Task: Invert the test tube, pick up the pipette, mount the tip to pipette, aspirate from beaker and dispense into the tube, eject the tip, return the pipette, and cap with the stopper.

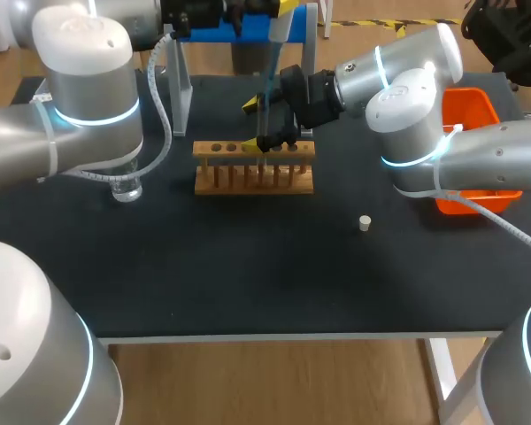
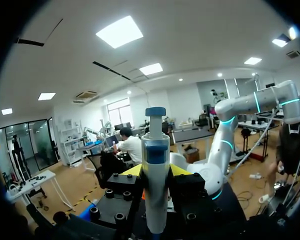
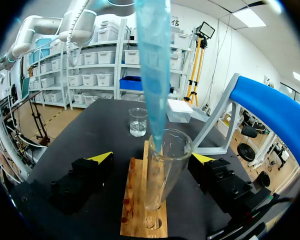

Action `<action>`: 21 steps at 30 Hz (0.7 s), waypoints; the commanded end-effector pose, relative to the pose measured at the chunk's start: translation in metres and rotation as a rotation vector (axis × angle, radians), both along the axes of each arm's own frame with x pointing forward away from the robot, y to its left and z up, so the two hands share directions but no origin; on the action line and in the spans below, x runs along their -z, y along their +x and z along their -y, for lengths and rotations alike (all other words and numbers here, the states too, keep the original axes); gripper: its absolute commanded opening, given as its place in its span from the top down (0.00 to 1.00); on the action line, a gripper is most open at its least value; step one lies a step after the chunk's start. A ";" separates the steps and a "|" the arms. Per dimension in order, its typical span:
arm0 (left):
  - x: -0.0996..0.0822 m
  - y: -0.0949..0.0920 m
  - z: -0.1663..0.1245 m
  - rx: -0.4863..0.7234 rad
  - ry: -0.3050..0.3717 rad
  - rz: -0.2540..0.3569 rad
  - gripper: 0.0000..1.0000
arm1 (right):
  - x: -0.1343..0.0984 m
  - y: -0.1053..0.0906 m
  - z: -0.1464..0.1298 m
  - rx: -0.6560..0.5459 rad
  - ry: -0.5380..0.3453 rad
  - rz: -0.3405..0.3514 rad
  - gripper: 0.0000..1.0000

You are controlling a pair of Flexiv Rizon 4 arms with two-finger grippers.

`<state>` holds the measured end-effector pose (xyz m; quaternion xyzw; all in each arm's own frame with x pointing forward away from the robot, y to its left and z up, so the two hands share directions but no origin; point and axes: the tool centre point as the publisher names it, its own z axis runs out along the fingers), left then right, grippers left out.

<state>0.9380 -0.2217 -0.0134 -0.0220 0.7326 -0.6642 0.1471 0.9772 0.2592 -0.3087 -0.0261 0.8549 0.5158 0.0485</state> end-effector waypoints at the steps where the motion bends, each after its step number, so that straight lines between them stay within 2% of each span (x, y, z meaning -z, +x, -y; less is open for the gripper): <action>1: -0.004 -0.002 -0.002 0.005 0.005 0.001 1.00 | 0.000 0.000 0.000 0.000 0.000 0.000 0.00; 13: -0.006 -0.010 -0.004 -0.011 0.010 0.006 1.00 | 0.000 0.000 0.000 0.000 0.000 0.000 0.00; 21: -0.007 -0.024 -0.019 -0.071 0.014 0.015 1.00 | 0.000 0.000 0.000 0.000 0.000 0.000 0.00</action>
